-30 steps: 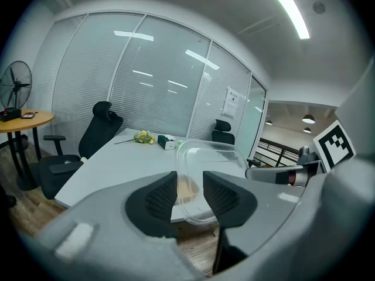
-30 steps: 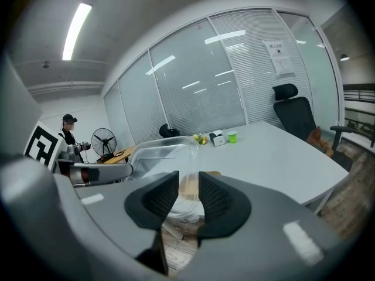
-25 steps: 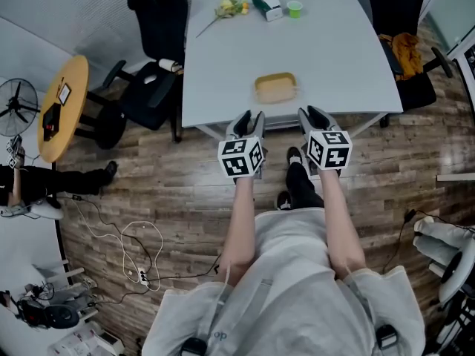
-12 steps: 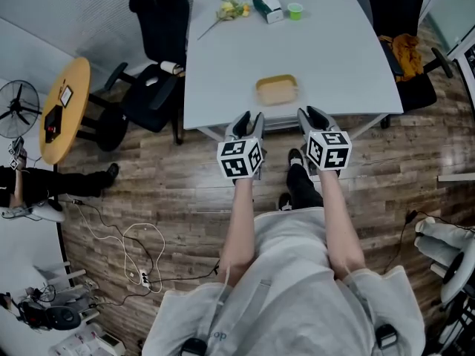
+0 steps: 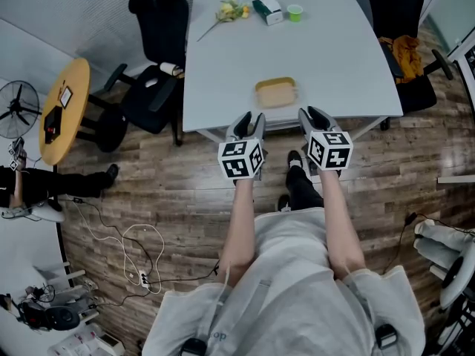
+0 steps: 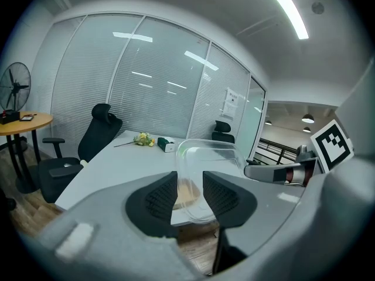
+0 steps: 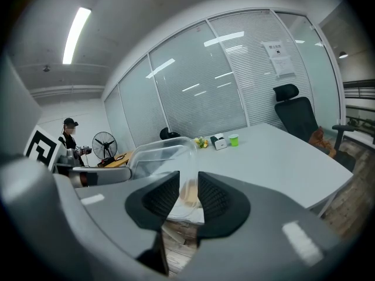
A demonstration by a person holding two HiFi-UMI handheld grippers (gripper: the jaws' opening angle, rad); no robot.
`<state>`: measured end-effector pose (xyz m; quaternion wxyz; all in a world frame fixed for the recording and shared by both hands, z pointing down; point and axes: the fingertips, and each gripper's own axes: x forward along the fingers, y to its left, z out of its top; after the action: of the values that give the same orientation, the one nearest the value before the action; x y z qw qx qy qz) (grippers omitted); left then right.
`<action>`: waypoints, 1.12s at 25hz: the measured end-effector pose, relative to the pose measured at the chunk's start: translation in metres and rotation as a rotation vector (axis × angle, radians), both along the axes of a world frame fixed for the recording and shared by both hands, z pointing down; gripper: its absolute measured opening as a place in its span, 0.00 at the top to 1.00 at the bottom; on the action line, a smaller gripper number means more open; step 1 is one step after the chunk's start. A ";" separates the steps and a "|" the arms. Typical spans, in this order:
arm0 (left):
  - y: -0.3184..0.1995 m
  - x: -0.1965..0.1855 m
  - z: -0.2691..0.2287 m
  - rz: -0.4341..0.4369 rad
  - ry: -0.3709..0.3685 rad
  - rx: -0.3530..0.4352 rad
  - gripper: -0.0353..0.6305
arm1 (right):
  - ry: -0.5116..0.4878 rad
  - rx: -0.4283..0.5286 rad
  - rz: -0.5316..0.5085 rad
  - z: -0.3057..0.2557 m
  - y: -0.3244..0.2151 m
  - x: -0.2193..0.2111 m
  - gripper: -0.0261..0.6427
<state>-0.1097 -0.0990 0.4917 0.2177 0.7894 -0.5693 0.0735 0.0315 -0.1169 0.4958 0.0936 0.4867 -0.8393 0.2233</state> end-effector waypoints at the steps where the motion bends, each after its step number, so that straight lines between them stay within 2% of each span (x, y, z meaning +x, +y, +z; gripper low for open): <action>1: 0.000 0.000 0.000 -0.001 0.000 0.001 0.74 | 0.000 0.001 -0.002 0.000 -0.001 0.000 0.81; 28: -0.006 -0.001 0.004 -0.009 -0.004 -0.007 0.75 | -0.016 -0.006 -0.017 0.004 -0.008 -0.001 0.83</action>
<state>-0.1106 -0.1054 0.4959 0.2197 0.7859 -0.5729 0.0762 0.0307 -0.1245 0.4994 0.0902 0.4776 -0.8435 0.2288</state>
